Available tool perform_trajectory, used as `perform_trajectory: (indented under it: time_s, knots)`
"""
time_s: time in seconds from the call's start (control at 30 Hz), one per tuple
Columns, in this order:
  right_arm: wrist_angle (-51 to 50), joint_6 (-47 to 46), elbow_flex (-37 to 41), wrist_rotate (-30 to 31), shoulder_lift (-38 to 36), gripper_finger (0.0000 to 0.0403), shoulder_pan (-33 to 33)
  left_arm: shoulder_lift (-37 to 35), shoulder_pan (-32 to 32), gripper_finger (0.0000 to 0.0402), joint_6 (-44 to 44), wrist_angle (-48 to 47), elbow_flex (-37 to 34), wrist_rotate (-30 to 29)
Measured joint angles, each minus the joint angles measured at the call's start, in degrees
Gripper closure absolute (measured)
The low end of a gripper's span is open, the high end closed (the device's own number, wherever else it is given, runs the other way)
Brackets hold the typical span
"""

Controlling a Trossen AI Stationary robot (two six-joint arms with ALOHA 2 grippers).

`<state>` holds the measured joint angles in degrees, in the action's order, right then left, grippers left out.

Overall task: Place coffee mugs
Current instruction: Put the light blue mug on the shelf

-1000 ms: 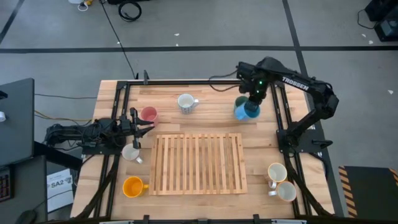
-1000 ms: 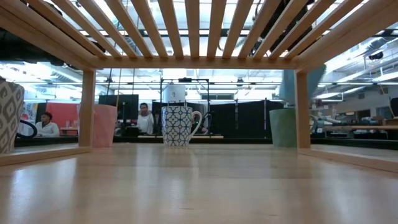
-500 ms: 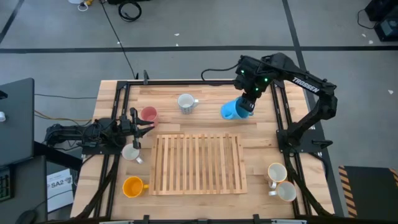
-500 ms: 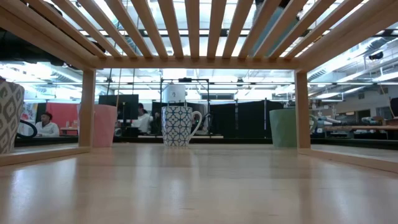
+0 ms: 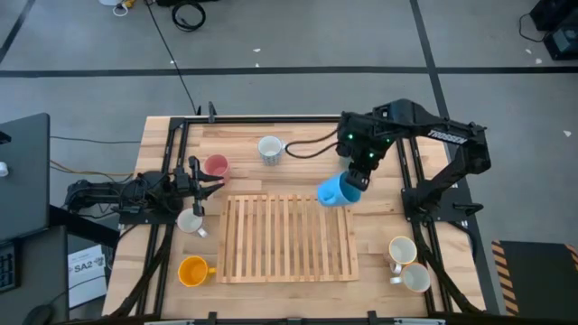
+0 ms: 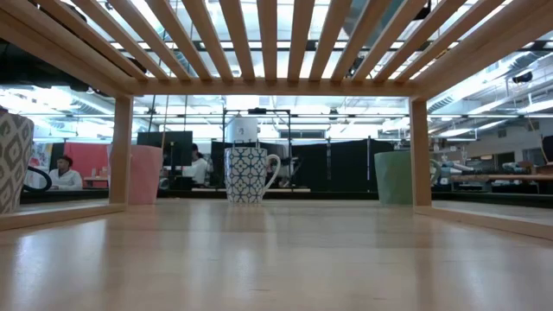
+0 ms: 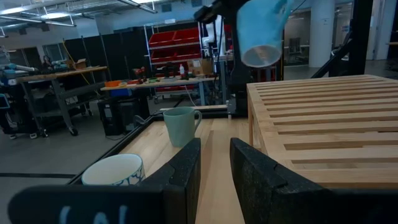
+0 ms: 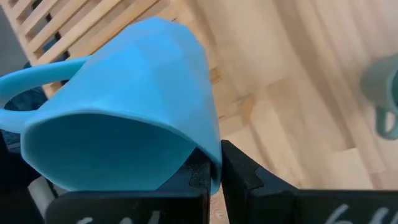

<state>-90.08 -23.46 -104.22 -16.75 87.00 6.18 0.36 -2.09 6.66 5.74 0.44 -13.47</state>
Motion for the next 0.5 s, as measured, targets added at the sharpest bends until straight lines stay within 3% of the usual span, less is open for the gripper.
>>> perform_trajectory:
  time_s: [0.5]
  knots:
    - [0.1,-3.9,2.5,0.1,0.0,0.038,-5.3,0.0,0.0,0.0308,0.0,0.0,0.0,0.0]
